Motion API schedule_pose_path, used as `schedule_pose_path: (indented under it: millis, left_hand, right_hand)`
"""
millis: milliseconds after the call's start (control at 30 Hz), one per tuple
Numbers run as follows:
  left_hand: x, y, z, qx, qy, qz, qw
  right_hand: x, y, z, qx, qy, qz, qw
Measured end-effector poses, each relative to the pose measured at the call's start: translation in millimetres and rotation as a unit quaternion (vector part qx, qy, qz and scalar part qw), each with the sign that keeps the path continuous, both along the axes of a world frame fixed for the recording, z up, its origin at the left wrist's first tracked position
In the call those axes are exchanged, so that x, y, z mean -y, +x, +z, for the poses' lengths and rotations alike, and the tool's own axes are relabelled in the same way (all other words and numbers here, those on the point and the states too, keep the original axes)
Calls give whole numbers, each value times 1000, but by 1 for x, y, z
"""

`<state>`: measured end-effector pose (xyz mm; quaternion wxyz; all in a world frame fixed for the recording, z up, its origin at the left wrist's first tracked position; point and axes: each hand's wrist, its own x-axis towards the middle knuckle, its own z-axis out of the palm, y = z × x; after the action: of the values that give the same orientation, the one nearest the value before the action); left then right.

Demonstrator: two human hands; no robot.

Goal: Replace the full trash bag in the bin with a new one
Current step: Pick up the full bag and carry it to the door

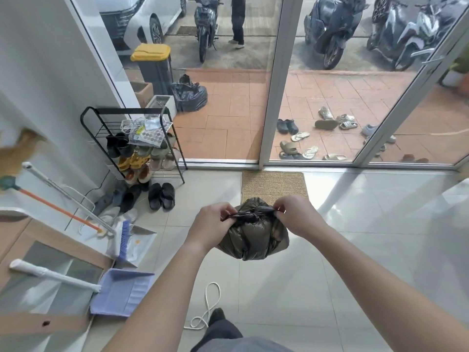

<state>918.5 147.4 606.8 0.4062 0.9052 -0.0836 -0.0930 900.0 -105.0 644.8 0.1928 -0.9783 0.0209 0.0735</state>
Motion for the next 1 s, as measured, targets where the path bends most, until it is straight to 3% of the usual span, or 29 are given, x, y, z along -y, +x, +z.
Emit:
schedule_pose_path:
  millis: [300,700,1000]
  left_hand:
    - [-24,107,-9,-4,12,-2,1000]
    - [-94,313,8,8,43,-83,996]
    - [-72,431,0,15,49,-93,994]
  right_hand:
    - [-25,105,-2,-4,-1,-4,1000]
    - [-97,273,8,-4,27,-71,997]
    - [-76,381,-6,-6,33,-71,997]
